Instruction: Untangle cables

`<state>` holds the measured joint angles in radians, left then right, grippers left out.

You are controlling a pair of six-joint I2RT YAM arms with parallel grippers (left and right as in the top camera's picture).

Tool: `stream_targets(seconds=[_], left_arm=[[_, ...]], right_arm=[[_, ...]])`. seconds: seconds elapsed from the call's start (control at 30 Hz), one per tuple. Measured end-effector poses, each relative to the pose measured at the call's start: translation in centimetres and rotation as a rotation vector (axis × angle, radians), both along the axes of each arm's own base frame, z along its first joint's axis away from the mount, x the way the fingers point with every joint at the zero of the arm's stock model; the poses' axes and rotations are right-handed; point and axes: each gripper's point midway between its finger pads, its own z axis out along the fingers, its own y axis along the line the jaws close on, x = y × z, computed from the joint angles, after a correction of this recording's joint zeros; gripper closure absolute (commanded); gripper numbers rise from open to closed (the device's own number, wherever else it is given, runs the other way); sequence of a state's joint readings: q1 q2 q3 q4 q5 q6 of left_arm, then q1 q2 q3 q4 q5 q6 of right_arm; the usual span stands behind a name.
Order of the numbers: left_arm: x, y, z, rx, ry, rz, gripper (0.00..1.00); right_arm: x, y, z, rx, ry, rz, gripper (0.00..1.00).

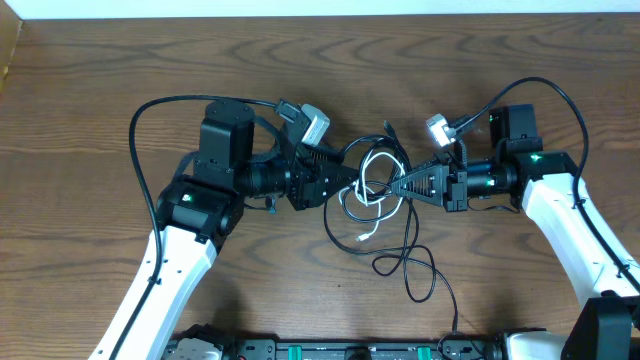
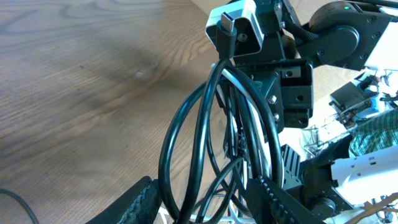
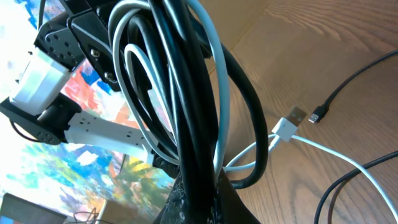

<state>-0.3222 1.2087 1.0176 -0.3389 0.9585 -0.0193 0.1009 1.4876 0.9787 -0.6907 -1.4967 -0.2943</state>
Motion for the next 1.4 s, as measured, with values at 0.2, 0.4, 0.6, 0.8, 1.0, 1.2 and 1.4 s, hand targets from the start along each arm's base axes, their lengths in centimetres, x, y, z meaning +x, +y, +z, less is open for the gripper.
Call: stream_targets(seconds=[0.2, 0.4, 0.6, 0.8, 1.0, 1.2, 1.4], left_arm=[[0.8, 0.5, -0.3, 0.024, -0.006, 0.046, 0.51], [2.2, 2.0, -0.5, 0.037, -0.012, 0.112, 0.51], [2.6, 2.6, -0.5, 0.03, 0.01, 0.141, 0.51], [0.9, 1.5, -1.1, 0.029, 0.078, 0.086, 0.51], [0.1, 1.3, -1.5, 0.034, 0.109, 0.067, 0.51], [0.0, 1.1, -1.3, 0.024, 0.122, 0.064, 0.6], [0.3, 1.1, -1.0, 0.017, 0.105, 0.07, 0.67]], right_arm=[[0.0, 0.0, -0.1, -0.004, 0.0, -0.002, 0.99], [0.0, 0.0, -0.1, -0.005, 0.001, -0.002, 0.99], [0.0, 0.0, -0.1, -0.007, 0.003, -0.003, 0.99], [0.1, 0.0, -0.1, -0.009, 0.003, -0.004, 0.99], [0.1, 0.0, -0.2, -0.011, 0.003, -0.004, 0.99], [0.1, 0.0, -0.2, -0.011, 0.004, -0.004, 0.99], [0.1, 0.0, -0.2, -0.011, 0.011, -0.005, 0.99]])
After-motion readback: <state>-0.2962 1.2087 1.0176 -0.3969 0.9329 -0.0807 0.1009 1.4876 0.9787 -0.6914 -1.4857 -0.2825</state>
